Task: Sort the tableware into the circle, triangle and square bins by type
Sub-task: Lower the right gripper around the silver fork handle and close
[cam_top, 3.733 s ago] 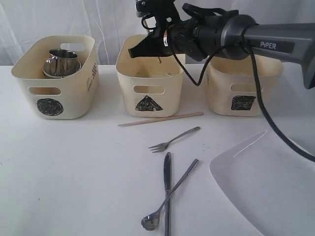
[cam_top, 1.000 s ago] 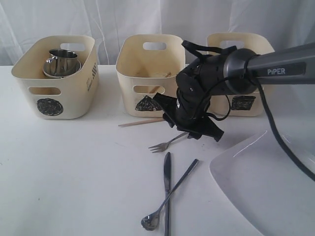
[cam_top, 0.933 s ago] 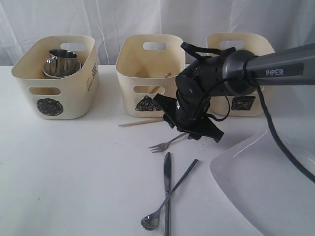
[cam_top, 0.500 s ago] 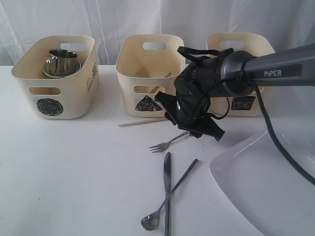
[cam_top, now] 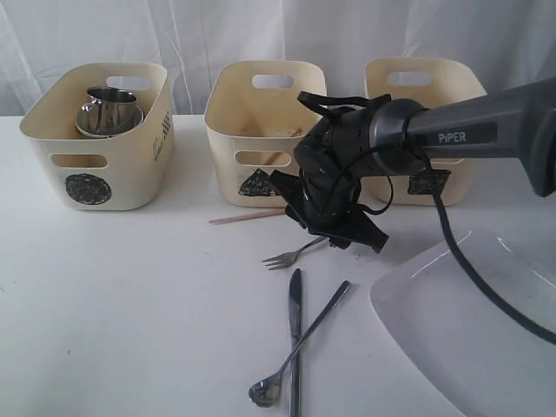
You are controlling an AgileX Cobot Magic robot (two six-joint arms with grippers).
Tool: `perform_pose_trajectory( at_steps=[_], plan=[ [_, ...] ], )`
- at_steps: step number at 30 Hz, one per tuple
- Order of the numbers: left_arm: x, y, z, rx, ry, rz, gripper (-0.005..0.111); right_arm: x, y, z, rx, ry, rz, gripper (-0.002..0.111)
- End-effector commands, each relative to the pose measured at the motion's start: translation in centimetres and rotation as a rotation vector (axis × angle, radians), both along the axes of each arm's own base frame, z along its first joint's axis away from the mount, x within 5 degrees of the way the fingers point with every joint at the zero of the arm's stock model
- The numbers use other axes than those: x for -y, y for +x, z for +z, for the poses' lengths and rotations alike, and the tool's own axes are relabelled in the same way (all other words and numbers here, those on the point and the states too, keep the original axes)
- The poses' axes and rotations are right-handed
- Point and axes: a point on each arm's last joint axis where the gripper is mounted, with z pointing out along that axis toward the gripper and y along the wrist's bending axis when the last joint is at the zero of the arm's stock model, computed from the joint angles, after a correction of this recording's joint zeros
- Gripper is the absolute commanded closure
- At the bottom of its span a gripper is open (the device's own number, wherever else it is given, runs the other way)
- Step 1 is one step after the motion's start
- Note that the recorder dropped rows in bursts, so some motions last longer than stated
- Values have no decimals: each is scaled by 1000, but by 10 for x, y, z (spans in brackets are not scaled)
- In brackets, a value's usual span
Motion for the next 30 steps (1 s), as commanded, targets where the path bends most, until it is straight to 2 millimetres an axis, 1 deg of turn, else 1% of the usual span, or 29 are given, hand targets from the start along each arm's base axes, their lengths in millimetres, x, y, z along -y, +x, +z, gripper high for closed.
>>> perform_pose_trajectory(
  at_steps=[1, 13, 18, 22, 24, 28, 30],
  plan=[
    [0, 0, 0, 3, -12, 1, 78, -1, 0, -6, -14, -20, -1, 59],
    [0, 0, 0, 3, -12, 1, 78, -2, 3, -19, -36, -22, -24, 59],
    [0, 0, 0, 3, -12, 1, 78, -2, 3, -19, -37, -19, -26, 61],
    [0, 0, 0, 3, -12, 1, 78, -2, 3, -19, -39, -18, -28, 81],
    [0, 0, 0, 3, -12, 1, 78, -2, 2, -19, -39, -18, -28, 88],
    [0, 0, 0, 3, -12, 1, 78, -3, 3, -19, -39, -24, -11, 100],
    [0, 0, 0, 3, -12, 1, 78, -3, 3, -19, -39, -24, -11, 104]
  ],
)
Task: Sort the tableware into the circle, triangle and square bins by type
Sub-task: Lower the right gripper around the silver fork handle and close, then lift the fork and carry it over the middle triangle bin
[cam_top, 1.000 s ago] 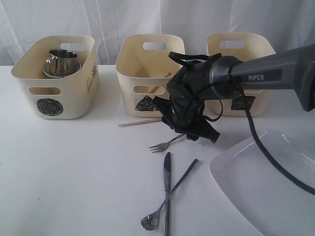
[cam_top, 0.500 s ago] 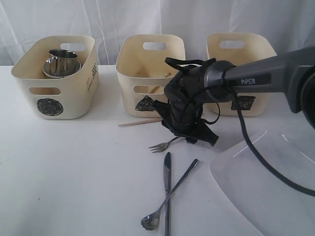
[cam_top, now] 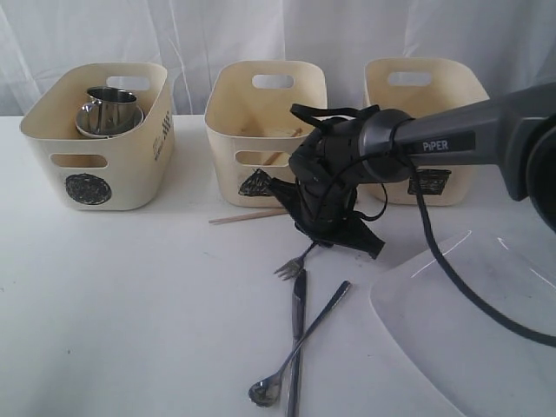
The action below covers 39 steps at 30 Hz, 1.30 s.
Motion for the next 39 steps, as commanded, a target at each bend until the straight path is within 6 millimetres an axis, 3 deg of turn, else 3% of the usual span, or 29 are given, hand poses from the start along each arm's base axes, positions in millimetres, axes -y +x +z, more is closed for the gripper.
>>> perform_pose_trajectory(
  at_steps=[1, 13, 39],
  plan=[
    [0, 0, 0, 3, -12, 1, 78, 0, -1, -4, -16, -8, 3, 106],
    [0, 0, 0, 3, -12, 1, 78, -4, 3, 22, 86, 46, 50, 108],
    [0, 0, 0, 3, -12, 1, 78, 17, -21, 134, 275, -85, 211, 108]
  ],
)
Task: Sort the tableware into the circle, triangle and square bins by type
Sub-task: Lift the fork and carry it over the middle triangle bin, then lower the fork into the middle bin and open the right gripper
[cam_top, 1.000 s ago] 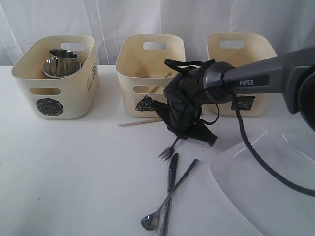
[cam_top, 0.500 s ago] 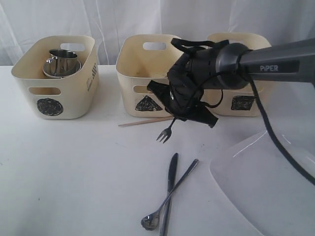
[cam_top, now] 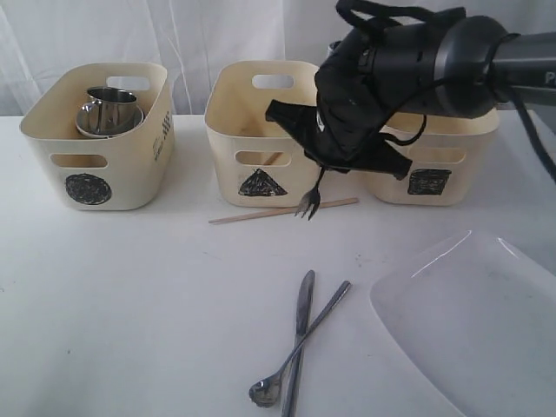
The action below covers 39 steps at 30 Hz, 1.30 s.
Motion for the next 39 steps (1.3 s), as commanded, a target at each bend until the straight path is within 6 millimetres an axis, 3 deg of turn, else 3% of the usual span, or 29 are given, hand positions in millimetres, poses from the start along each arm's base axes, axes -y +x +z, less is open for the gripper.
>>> perform_pose_trajectory(
  at_steps=[1, 13, 23, 39],
  plan=[
    [0, 0, 0, 3, -12, 1, 78, 4, -5, 21, 57, -41, 51, 108],
    [0, 0, 0, 3, -12, 1, 78, -12, 8, 51, 371, -52, 314, 108],
    [0, 0, 0, 3, -12, 1, 78, -20, 39, 86, 555, -171, 383, 108],
    [0, 0, 0, 3, -12, 1, 78, -24, 91, 56, 591, -271, 409, 108]
  ],
)
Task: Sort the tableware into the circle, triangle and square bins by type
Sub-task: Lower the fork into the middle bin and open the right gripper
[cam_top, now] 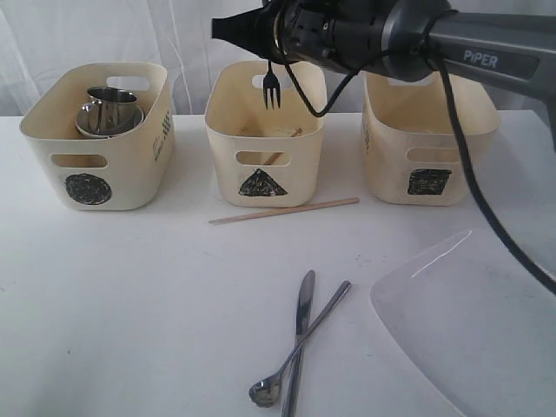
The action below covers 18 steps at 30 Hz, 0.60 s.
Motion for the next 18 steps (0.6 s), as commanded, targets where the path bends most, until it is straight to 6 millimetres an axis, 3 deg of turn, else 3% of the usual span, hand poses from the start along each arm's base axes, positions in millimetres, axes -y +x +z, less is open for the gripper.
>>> perform_pose_trajectory(
  at_steps=[1, 18],
  plan=[
    [0, 0, 0, 3, -12, 1, 78, 7, 11, -1, 29, -8, -1, 108],
    [0, 0, 0, 3, -12, 1, 78, 10, 23, -16, 40, 1, 37, 107]
  ],
)
